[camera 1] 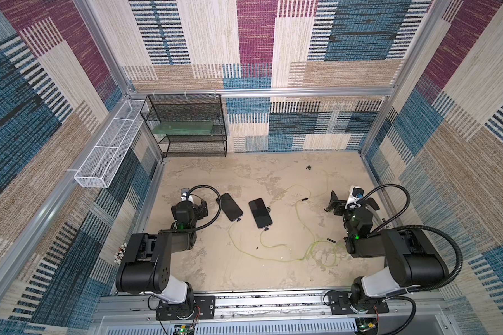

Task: Plug wired earphones into phones
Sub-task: Reset both arms

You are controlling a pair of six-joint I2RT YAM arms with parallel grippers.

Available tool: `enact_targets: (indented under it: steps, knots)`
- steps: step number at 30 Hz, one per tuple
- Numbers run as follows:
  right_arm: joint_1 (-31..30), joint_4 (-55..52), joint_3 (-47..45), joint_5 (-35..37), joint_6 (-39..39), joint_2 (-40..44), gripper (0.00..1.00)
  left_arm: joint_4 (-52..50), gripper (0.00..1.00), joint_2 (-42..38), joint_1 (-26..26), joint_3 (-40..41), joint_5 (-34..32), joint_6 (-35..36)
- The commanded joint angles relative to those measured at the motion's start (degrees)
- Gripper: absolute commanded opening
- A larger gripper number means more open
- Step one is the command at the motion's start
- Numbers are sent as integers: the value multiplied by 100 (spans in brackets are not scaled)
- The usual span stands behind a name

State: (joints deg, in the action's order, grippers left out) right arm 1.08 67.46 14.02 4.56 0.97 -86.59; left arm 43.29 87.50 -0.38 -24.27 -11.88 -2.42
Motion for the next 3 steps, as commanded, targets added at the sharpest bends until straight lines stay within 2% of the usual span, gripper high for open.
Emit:
enact_targets:
  steps: [1,3]
  knots:
    - [-4,60,14,73,-48,8,95,126,100,-6,3,-30,10,39]
    - [-3,108,-23,63,-59,39,95,61,100,-31,3,-42,19,30]
